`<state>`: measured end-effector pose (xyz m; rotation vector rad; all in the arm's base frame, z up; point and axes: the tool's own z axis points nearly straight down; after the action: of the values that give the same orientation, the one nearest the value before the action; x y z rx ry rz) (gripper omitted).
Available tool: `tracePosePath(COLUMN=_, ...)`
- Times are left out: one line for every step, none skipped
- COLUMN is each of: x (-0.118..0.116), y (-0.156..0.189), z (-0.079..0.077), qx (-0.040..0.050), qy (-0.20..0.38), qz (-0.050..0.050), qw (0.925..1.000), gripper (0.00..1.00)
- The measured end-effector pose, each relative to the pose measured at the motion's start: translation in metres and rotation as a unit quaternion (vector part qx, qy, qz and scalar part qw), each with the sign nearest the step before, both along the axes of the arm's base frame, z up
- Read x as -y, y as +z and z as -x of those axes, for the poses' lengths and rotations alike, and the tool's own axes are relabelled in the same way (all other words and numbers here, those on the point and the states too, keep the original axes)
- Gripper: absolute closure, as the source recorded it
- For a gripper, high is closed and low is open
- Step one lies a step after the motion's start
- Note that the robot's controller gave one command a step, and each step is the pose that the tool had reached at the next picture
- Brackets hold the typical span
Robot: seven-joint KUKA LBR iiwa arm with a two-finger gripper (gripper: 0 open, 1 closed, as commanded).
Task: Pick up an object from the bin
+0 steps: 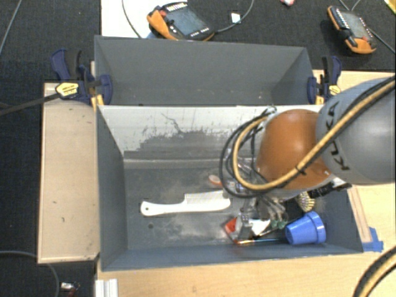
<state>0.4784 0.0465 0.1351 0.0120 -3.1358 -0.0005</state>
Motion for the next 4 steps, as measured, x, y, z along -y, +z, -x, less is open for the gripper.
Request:
tracePosePath(x=0.000, y=0.003, z=-0.002, qx=0.0039, qy=-0.002, qz=0.000, qw=1.0000, gripper=0.00)
tracePosePath(x=0.092, y=-0.067, z=-0.015, qx=-0.0006, qy=0.081, qz=-0.001, qw=0.9967, gripper=0.00)
tracePosePath(x=0.100, y=-0.033, z=-0.024, qx=0.0047, qy=0.090, qz=-0.002, qw=0.9959, gripper=0.00)
tracePosePath(x=0.133, y=-0.033, z=-0.007, qx=0.0025, qy=0.196, qz=-0.014, qw=0.9806, gripper=0.00)
